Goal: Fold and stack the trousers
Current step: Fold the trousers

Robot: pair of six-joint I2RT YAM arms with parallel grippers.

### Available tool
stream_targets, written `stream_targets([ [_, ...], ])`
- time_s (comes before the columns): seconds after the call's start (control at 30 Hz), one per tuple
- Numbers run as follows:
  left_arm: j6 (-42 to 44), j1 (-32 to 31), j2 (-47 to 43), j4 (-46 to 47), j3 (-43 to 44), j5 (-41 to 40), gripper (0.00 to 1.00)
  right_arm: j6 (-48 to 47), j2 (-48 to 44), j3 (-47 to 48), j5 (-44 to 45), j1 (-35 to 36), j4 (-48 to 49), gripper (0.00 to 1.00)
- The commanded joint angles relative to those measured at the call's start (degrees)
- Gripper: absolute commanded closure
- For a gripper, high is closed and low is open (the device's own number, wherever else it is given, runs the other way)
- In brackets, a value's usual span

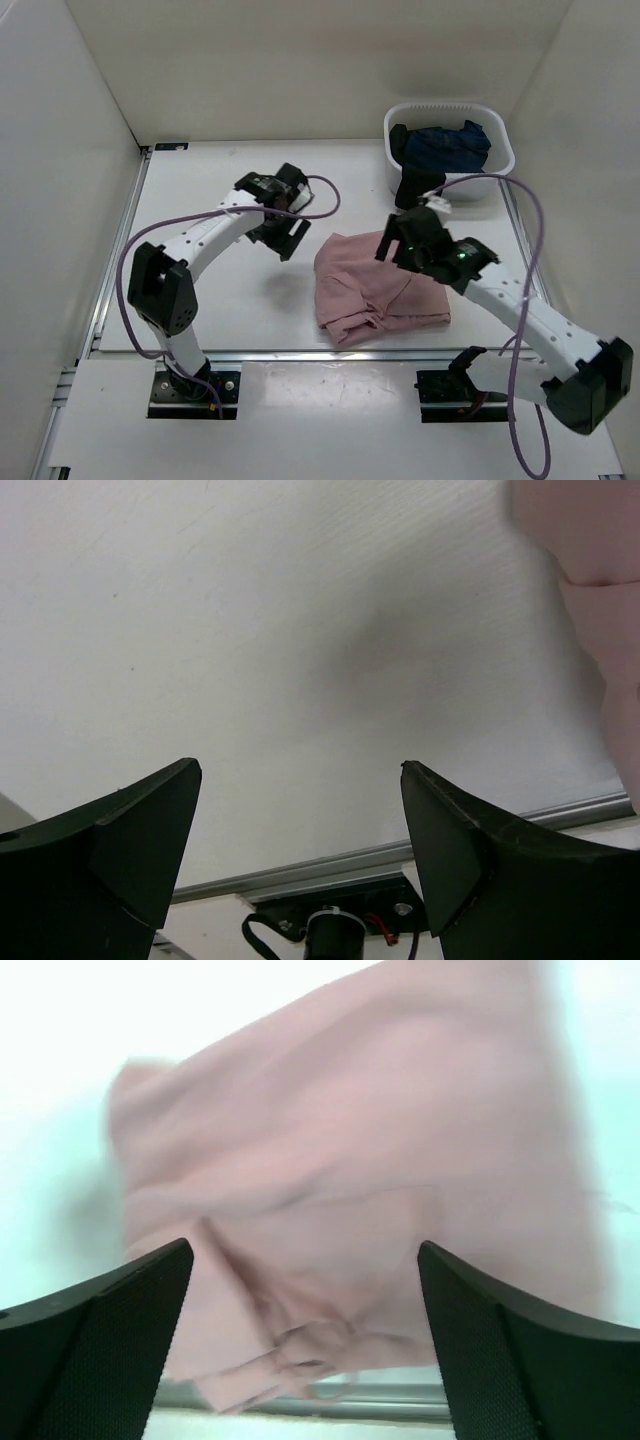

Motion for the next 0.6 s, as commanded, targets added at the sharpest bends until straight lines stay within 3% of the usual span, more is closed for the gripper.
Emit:
stream_targets([
  [0.0, 0.03, -7.76, 1.8, 0.59, 3.99, -7.69, 0.07, -4.31, -2.98, -2.51, 1.87, -11.08, -10.17, 0.02],
  [0.1, 0.03, -11.21, 4.79, 1.39, 7.06, -9.99, 0.07, -9.33, -3.51, -9.36, -2.98, -18.57, -7.1, 0.02],
  [0.2, 0.03, -14.55, 7.43, 1.39, 11.01, -6.75, 0.06, -13.47, -2.03, -16.57, -10.18, -30.07, -0.26, 0.02],
  [0.3, 0.03, -16.49, 9.18, 1.39, 12.25, -2.62, 0.06, -14.62, -2.02, -24.46, -25.16, -35.37, 11.69, 0.02],
  [0.37, 0.03, -17.19, 9.89, 2.01, 9.98, -1.47, 0.06, -12.7, -2.02, -27.21, -27.33, -35.39, 16.35, 0.05],
  [0.5, 0.03, -17.19, 10.51, 5.25, 4.44, -3.74, 0.06, -7.08, -2.54, -33.01, -33.22, -35.39, 23.92, 0.36],
  [0.57, 0.03, -15.62, 9.02, 7.36, 2.07, -8.4, 0.04, -2.07, -3.25, -34.87, -34.28, -33.47, 27.87, 0.42],
])
